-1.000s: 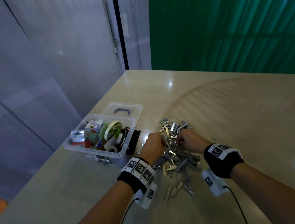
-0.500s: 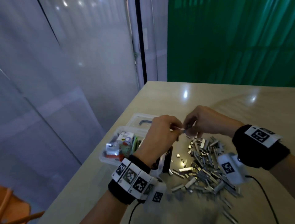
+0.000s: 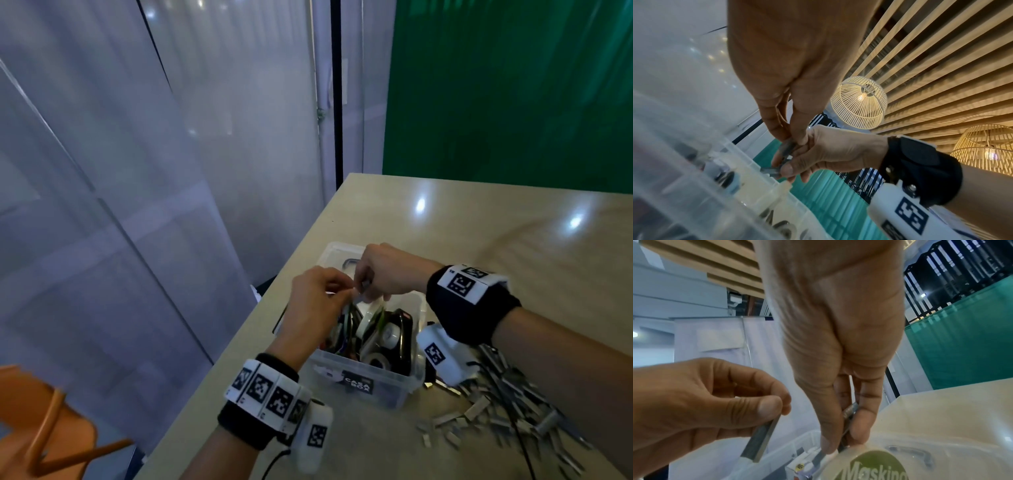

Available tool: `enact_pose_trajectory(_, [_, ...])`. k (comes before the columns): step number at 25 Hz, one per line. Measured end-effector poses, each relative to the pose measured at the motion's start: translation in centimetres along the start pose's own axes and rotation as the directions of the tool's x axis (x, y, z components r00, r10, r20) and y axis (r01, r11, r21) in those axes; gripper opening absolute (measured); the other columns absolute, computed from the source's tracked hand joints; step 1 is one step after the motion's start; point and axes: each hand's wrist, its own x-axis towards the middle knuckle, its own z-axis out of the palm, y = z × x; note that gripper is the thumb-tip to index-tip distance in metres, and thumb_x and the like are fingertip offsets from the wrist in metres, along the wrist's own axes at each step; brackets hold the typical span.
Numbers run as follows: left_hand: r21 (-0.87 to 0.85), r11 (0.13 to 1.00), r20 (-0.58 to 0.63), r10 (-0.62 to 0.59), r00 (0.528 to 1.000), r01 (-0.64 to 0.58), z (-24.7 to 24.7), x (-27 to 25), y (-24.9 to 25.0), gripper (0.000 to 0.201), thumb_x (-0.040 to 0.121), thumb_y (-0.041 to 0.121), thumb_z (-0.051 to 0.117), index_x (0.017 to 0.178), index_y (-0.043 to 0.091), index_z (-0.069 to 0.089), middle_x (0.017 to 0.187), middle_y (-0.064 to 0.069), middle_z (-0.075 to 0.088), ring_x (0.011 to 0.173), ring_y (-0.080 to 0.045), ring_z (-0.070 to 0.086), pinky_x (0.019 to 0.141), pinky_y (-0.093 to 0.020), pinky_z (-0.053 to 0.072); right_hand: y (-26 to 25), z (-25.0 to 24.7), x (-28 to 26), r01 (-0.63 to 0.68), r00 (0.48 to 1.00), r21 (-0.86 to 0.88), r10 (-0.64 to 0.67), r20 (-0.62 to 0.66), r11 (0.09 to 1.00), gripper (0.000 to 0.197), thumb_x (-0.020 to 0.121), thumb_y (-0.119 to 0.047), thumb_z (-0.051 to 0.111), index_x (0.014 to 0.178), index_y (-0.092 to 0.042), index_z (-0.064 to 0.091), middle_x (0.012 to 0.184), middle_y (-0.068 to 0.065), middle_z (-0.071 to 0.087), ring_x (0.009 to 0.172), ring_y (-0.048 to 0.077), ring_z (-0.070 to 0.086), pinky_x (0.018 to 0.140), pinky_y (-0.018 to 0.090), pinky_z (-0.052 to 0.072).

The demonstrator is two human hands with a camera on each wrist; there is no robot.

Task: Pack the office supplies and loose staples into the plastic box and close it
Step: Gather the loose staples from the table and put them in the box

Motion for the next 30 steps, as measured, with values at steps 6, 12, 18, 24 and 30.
enact_pose_trajectory(6, [0.076, 0.997, 0.045, -0.003, 0.999, -0.001, 2.2, 0.2, -1.2, 0.007, 0.084, 0.011, 0.076, 0.091, 0.010, 0.077, 0.079, 0.006, 0.069, 0.065, 0.008, 0.060, 0.063, -0.003, 0.047, -0.8, 0.8, 1.1, -0.067, 0.986, -0.198, 0.095, 0.134, 0.978, 0.013, 0.080, -0.013, 0.082, 0.093, -0.017, 0.080, 0.064, -0.005, 0.068, 0.059, 0.010, 0.063, 0.053, 0.021, 0.049])
enact_pose_trajectory(12, [0.149, 0.988, 0.073, -0.052, 0.996, 0.041, 2.4, 0.5, -1.6, 0.014, 0.091, 0.019, 0.070, 0.098, 0.009, 0.076, 0.092, -0.004, 0.076, 0.071, -0.003, 0.063, 0.057, 0.001, 0.040, -0.4, 1.5, 1.1, -0.121, 0.987, -0.172, 0.138, 0.087, 0.978, 0.036, 0.080, -0.017, 0.083, 0.115, -0.019, 0.074, 0.092, -0.002, 0.073, 0.094, 0.018, 0.069, 0.089, 0.036, 0.058])
enact_pose_trajectory(18, [0.188, 0.982, 0.048, -0.013, 0.999, 0.003, 1.3, 0.6, -0.6, 0.016, 0.092, 0.024, 0.069, 0.099, 0.010, 0.076, 0.094, 0.000, 0.074, 0.073, -0.002, 0.061, 0.059, 0.000, 0.039, -0.2, 0.5, -0.5, -0.084, 0.996, -0.058, 0.084, 0.007, 0.995, 0.029, 0.086, -0.014, 0.077, 0.115, -0.016, 0.075, 0.102, 0.000, 0.075, 0.096, 0.016, 0.069, 0.089, 0.034, 0.057])
enact_pose_trajectory(24, [0.144, 0.988, 0.133, 0.031, 0.991, -0.050, 3.8, 0.2, 2.5, 0.018, 0.093, 0.021, 0.067, 0.106, 0.010, 0.075, 0.099, -0.001, 0.074, 0.081, -0.008, 0.067, 0.073, -0.017, 0.053, 1.4, -2.3, -5.2, -0.005, 0.998, 0.063, 0.008, -0.054, 0.998, 0.020, 0.089, -0.019, 0.073, 0.109, -0.020, 0.077, 0.089, -0.006, 0.076, 0.077, 0.012, 0.072, 0.080, 0.033, 0.061])
enact_pose_trajectory(30, [0.166, 0.971, 0.201, 0.136, 0.970, -0.170, 8.5, 0.7, 6.6, 0.011, 0.089, 0.015, 0.068, 0.092, 0.010, 0.076, 0.088, -0.004, 0.075, 0.073, -0.011, 0.067, 0.069, -0.019, 0.054, 6.5, -4.0, -11.3, -0.068, 0.997, 0.061, 0.070, -0.025, 0.996, 0.019, 0.087, -0.022, 0.075, 0.106, -0.020, 0.076, 0.081, -0.006, 0.076, 0.071, 0.009, 0.072, 0.072, 0.029, 0.061])
